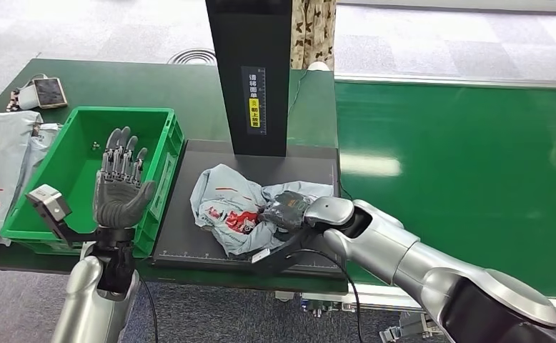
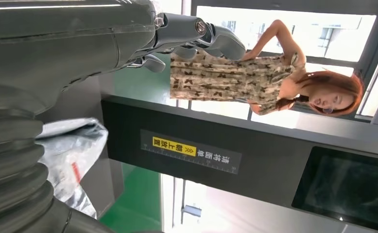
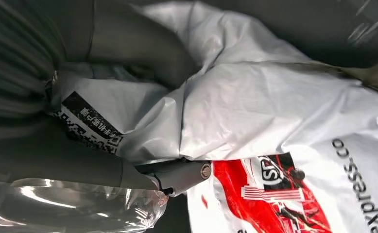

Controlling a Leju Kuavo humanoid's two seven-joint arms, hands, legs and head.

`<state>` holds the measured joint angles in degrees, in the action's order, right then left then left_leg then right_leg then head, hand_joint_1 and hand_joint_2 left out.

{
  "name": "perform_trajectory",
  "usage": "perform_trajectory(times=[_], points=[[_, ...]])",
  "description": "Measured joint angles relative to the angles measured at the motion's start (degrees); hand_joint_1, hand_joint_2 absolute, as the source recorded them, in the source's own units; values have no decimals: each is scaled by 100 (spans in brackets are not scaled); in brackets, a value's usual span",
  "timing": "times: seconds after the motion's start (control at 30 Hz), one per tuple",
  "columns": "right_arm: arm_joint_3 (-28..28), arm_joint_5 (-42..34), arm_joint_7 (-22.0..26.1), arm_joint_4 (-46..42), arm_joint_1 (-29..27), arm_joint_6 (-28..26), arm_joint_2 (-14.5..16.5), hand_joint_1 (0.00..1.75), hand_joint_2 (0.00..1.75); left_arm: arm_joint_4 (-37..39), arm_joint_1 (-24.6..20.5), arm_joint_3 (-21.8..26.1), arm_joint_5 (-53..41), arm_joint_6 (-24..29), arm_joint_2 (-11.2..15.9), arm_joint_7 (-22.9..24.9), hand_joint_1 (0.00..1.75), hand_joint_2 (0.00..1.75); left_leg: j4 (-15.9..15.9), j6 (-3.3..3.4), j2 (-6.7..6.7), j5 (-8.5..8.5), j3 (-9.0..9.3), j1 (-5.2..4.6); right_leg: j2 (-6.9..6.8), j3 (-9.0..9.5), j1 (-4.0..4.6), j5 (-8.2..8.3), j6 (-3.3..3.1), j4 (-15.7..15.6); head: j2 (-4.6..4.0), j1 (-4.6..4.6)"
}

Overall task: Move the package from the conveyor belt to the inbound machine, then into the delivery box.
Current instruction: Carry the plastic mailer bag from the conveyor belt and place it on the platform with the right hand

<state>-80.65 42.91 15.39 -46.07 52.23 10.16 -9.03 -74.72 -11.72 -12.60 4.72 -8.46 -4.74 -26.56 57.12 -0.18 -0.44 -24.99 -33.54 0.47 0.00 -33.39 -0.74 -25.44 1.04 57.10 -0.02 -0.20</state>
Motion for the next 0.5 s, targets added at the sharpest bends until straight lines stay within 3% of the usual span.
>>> perform_trajectory(times=[0.1, 0.2, 0.5], points=[[32, 247, -132, 26, -114, -929, -2, 0, 0, -30, 38, -34, -136, 31, 5, -18, 0, 175, 0, 1, 0, 1, 0, 0, 0, 1, 0, 4, 2, 0, 0, 0], [199, 381, -110, 40, -230, -1508, -1, 0, 0, -58, 69, -63, -203, 41, 11, -28, 0, 175, 0, 1, 0, 3, -1, 0, 2, 0, 0, 10, 2, 0, 0, 0], [938, 406, -16, 23, -443, -2089, 83, 0, 0, -91, 87, -84, -290, 15, 35, -96, 0, 175, 0, 0, 1, 4, -17, 0, 3, -17, 3, 9, -2, 2, 0, 0]])
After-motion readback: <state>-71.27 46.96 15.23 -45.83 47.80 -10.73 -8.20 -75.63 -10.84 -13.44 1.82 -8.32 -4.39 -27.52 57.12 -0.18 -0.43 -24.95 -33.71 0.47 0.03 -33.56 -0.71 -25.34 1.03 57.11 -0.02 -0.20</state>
